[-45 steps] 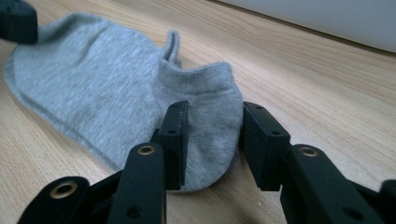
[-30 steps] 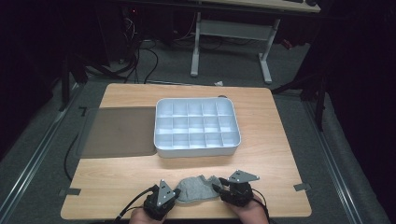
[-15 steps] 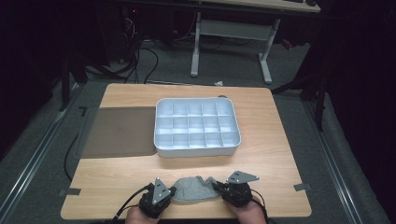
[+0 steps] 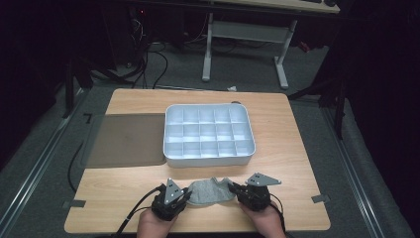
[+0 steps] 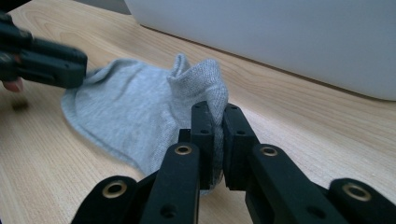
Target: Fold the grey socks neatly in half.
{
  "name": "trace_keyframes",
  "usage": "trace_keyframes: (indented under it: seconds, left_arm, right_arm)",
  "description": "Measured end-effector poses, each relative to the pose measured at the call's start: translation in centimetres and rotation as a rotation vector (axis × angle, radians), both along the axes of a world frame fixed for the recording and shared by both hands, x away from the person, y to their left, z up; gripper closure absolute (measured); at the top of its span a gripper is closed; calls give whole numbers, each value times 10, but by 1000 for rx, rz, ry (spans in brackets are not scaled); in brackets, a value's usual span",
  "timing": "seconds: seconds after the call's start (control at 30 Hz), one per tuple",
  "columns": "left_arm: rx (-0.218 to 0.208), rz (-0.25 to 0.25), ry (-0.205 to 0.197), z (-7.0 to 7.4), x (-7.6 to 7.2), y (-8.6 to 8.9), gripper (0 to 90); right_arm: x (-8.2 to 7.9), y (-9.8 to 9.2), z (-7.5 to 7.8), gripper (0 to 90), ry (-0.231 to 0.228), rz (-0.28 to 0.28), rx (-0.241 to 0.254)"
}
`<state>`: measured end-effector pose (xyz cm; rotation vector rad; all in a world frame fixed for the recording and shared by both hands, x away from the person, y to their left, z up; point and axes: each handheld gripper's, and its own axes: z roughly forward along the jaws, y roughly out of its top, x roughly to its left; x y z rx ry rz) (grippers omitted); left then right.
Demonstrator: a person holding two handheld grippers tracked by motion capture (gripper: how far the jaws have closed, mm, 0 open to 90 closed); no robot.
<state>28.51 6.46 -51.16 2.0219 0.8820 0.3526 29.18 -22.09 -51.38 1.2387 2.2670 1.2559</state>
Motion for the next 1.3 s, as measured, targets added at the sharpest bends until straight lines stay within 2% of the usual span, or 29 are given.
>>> trace_keyframes:
  seconds: [0.07, 0.13, 0.2, 0.23, 0.3, 0.33, 0.4, 0.63, 0.8, 0.83, 0.9, 1.0, 1.1, 1.17, 1.23, 1.3]
  left_arm:
    - [-85, -26, 47, 6, 3, -13, 702]
    - [-123, -56, 80, 8, 7, -31, 683]
    - [-80, -62, 63, 4, 12, -48, 702]
    - [-56, -61, 74, 0, 15, -55, 713]
    - [-30, -64, 90, -6, 18, -64, 741]
    - [12, -61, 77, -9, 19, -69, 767]
    - [59, -46, 66, -15, 20, -72, 801]
    - [86, -33, 20, -19, 15, -75, 823]
    - [93, -36, 9, -19, 13, -80, 804]
    - [82, -47, 23, -18, 14, -78, 788]
    - [49, -59, 42, -13, 14, -70, 683]
    - [-31, -22, 26, -4, 13, -43, 635]
    - [-58, 32, 40, -4, 15, -12, 602]
    - [-82, 62, 66, -10, 17, 3, 589]
    - [-141, 73, 114, -17, 20, 13, 585]
    - [-212, 64, 185, -23, 24, 19, 591]
  right_arm:
    - [-1, -1, 0, 860, -1, 0, 2]
    - [-1, -1, -2, 859, 3, 3, 15]
    - [-2, -2, -4, 859, 11, 2, 21]
    - [-2, -2, -5, 859, 15, -1, 28]
    - [-2, -3, -5, 859, 22, -4, 35]
    - [-2, -4, -5, 859, 25, -6, 44]
    - [-1, -7, -4, 858, 28, -12, 65]
    - [-2, -9, 4, 860, 34, -13, 124]
    - [-1, -1, 14, 858, 6, -1, 125]
    - [0, 0, 14, 858, 10, -3, 122]
    - [2, 2, 15, 858, 7, -4, 113]
    - [4, 1, 15, 855, 15, -2, 101]
    - [4, 0, 14, 850, 22, -3, 77]
    - [4, 0, 15, 848, 20, -3, 69]
    - [4, 2, 17, 844, 22, -9, 59]
    - [3, 4, 19, 840, 17, -10, 43]
